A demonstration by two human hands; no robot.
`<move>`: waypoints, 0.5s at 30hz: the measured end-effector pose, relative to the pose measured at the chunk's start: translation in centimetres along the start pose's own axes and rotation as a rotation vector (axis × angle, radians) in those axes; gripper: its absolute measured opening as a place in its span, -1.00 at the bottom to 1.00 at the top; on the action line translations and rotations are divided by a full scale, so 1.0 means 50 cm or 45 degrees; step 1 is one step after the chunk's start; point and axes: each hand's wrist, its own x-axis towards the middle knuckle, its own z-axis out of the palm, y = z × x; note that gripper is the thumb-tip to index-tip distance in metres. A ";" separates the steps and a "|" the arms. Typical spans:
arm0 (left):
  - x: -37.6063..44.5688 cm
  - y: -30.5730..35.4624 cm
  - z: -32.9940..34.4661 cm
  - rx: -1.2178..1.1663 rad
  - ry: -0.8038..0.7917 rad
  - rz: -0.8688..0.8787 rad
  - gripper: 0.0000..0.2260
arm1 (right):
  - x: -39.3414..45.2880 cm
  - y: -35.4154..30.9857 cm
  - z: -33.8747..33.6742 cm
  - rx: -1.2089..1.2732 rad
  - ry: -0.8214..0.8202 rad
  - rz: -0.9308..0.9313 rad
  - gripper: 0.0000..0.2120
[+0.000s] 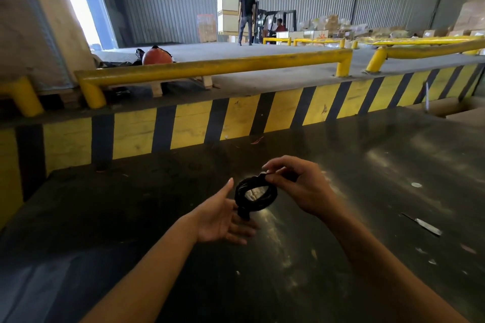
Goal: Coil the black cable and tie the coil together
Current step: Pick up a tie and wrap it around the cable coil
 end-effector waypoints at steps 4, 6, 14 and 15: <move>0.050 -0.010 -0.014 -0.282 0.249 0.187 -0.69 | -0.004 0.068 0.011 0.020 -0.105 0.099 -0.81; 0.087 -0.023 -0.034 -0.337 0.354 0.251 -0.74 | -0.013 0.127 0.018 0.131 -0.136 0.313 -0.81; 0.225 -0.149 -0.066 -0.162 0.641 0.044 -0.56 | -0.089 0.388 0.151 0.556 0.061 1.300 -0.60; 0.239 -0.167 -0.074 -0.108 0.691 0.002 -0.57 | -0.098 0.414 0.166 0.510 0.060 1.330 -0.62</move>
